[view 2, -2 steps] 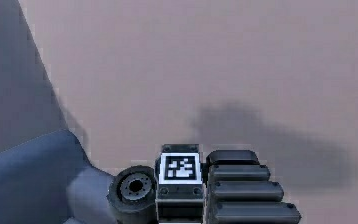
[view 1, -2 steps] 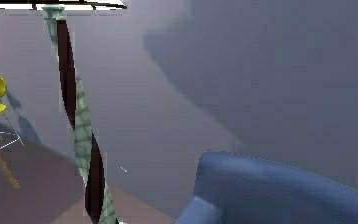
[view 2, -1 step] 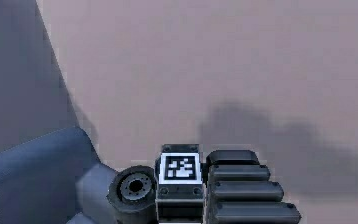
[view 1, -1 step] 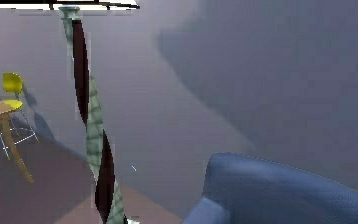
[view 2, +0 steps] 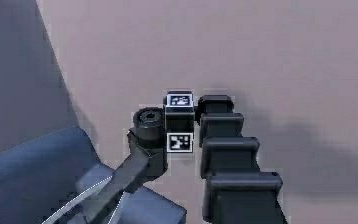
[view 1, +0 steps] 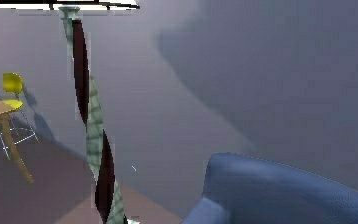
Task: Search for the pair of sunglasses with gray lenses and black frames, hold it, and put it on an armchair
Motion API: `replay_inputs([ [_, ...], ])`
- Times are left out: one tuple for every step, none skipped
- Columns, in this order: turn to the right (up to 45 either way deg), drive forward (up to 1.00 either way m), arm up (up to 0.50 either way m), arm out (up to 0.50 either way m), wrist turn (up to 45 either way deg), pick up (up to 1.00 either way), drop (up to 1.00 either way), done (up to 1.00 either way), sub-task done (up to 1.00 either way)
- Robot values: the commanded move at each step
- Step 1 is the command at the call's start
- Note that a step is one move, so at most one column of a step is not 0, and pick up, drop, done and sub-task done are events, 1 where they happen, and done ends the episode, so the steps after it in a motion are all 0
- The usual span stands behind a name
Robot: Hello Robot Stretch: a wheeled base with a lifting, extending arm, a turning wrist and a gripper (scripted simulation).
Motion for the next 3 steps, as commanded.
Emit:
replay_inputs([
  [0.0,0.0,0.0,0.0,39.0,0.0,0.0,0.0,0.0],
  [0.0,0.0,-0.32,0.0,0.0,0.0,0.0,0.0,0.0],
  [0.0,0.0,-0.32,0.0,0.0,0.0,0.0,0.0,0.0],
])
